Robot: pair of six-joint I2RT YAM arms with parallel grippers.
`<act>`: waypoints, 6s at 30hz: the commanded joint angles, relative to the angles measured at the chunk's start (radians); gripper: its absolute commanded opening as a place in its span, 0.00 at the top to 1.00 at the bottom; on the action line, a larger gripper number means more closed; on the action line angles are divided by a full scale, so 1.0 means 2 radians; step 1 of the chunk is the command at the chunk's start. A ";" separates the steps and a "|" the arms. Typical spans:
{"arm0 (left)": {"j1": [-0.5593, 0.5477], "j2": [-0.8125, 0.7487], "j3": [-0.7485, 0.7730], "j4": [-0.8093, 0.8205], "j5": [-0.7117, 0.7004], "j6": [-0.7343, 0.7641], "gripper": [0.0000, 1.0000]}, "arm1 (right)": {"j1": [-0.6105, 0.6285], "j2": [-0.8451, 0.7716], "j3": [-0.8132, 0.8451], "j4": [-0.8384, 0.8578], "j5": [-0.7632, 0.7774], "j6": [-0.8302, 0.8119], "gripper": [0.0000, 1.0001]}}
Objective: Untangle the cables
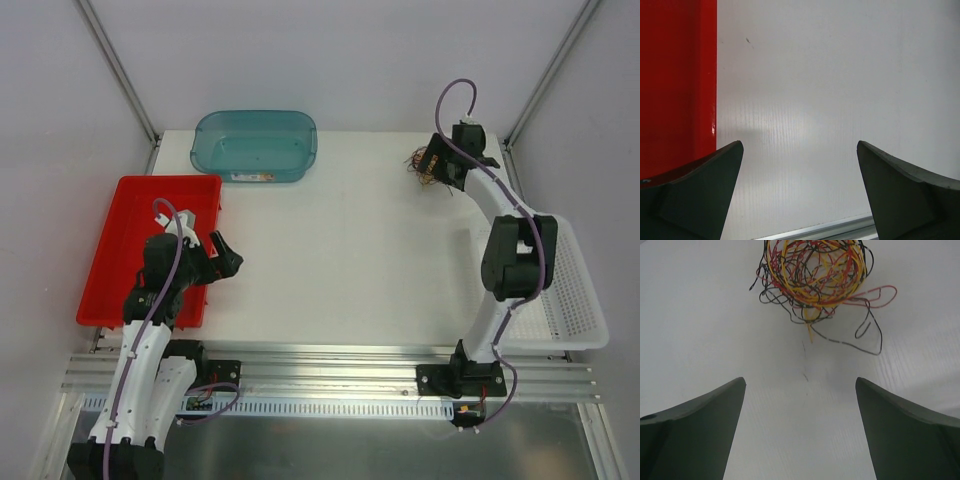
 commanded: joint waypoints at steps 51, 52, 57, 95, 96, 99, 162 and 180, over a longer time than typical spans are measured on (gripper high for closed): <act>-0.022 0.048 -0.009 0.070 0.186 -0.015 0.01 | 0.394 -0.310 -0.359 0.068 -0.069 -0.015 0.97; -0.041 0.048 -0.008 0.071 0.183 -0.027 0.01 | 0.407 -0.315 -0.365 0.067 -0.064 -0.012 0.91; -0.139 0.028 -0.040 0.109 0.134 -0.111 0.01 | 0.485 -0.336 -0.360 0.034 -0.018 -0.008 0.44; -0.465 0.408 0.050 0.203 -0.237 -0.343 0.38 | 0.470 -0.323 -0.404 0.095 0.033 0.049 0.48; -0.466 0.411 0.051 0.205 -0.236 -0.343 0.41 | 0.471 -0.318 -0.405 0.099 0.031 0.046 0.49; -0.472 0.422 0.052 0.206 -0.235 -0.342 0.53 | 0.471 -0.299 -0.404 0.105 0.030 0.044 0.52; -0.475 0.279 0.033 0.114 -0.311 -0.302 1.00 | 0.485 -0.239 -0.403 0.183 -0.097 -0.076 0.50; -0.418 0.268 0.011 0.081 -0.327 -0.294 1.00 | 0.466 -0.486 -0.402 -0.015 0.055 -0.090 0.99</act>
